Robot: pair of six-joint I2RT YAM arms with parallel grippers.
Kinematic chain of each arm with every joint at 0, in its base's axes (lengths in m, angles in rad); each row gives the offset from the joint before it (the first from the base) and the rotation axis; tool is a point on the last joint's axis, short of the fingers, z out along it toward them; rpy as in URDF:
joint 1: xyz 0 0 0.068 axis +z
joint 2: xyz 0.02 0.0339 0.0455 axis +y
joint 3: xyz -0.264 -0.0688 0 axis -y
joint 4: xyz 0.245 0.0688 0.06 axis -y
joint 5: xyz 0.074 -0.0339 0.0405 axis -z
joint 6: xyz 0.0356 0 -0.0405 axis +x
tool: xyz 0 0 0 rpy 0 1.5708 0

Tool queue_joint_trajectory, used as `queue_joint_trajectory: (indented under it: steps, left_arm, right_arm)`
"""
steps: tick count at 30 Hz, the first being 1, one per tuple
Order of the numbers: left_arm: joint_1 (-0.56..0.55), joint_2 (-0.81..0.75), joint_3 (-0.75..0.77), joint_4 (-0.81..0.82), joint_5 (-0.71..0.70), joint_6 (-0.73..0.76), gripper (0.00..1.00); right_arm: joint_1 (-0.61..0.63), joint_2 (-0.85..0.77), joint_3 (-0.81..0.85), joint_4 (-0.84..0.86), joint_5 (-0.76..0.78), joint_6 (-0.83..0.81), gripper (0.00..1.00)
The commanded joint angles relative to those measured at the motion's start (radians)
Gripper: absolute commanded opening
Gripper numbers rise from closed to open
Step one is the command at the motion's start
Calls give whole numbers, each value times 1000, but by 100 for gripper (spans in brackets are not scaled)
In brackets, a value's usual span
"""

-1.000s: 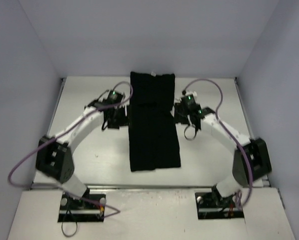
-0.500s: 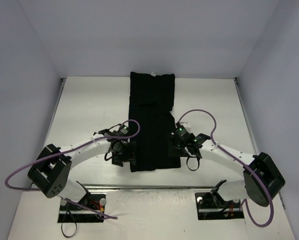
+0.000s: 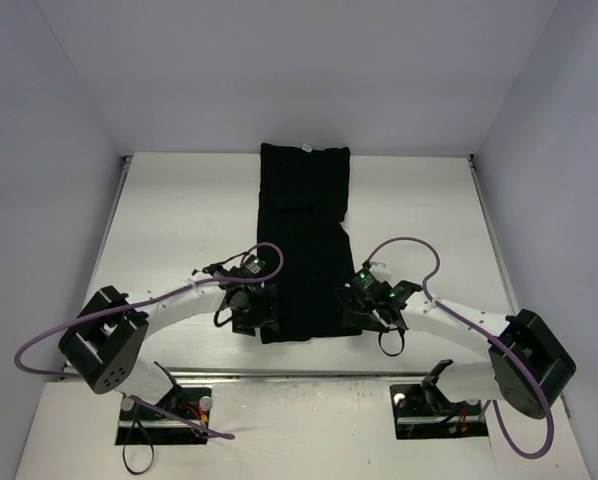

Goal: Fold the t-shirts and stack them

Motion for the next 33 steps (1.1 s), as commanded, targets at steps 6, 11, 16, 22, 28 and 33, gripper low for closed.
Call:
queue_joint_trajectory:
  steps: [6,11,16,22,28,33]
  left_arm:
    - [-29,19,-2,40,7,-25,53]
    - [-33,18,-36,40,14,-30,42]
    - [-33,-36,-93,32,13,-53,31]
    - [-33,-52,-121,8,2,-52,0]
    - [-32,-107,-89,-94,-11,-21,0]
    - [-33,-178,-90,-152,-5,-29,0]
  right_arm:
    - [8,-47,-37,-30,29,39,53]
    - [11,-55,-46,-31,26,40,45]
    - [11,-58,-53,-33,23,41,31]
    - [20,-60,-49,-38,25,36,9]
    - [41,-100,-21,-109,40,36,0]
    - [74,-185,-9,-225,53,59,0]
